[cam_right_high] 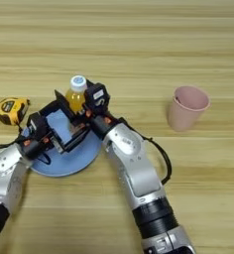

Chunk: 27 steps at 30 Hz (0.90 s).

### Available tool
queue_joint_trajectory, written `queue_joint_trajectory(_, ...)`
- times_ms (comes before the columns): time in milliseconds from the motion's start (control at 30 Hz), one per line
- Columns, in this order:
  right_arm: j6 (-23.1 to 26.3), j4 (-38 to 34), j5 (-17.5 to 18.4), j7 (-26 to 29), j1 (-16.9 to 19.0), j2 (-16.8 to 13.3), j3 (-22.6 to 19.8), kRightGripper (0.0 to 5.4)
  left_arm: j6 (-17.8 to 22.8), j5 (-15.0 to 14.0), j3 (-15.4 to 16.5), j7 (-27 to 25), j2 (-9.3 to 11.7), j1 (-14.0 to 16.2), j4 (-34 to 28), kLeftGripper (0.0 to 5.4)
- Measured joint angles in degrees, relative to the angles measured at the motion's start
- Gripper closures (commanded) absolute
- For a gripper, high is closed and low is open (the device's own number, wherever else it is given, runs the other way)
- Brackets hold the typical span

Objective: Move the objects on the table

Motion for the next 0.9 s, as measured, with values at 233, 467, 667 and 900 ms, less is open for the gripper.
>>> queue_joint_trajectory(233, -0.2, -0.2, -0.3, 0.7, 1.0, 0.6, 2.5, 1.91, 1.1, 0.2, 0.6, 0.3, 0.0, 0.3, 0.0, 0.00)
queue_joint_trajectory(467, -0.2, -0.3, -0.3, 0.8, 1.9, 1.1, 3.4, 1.91, 0.9, 0.9, 1.1, 1.6, -0.1, 0.1, 1.2, 0.32)
queue_joint_trajectory(667, -0.1, 0.0, -0.7, 0.6, 2.4, 1.0, 3.6, 1.91, -0.6, 5.0, 1.2, 5.5, 0.2, -2.2, 6.0, 0.89)
queue_joint_trajectory(900, -0.1, 0.5, -1.4, 0.6, 2.4, 1.0, 3.5, 1.91, -2.1, 5.8, 1.2, 5.6, 0.2, -3.0, 8.4, 1.51)
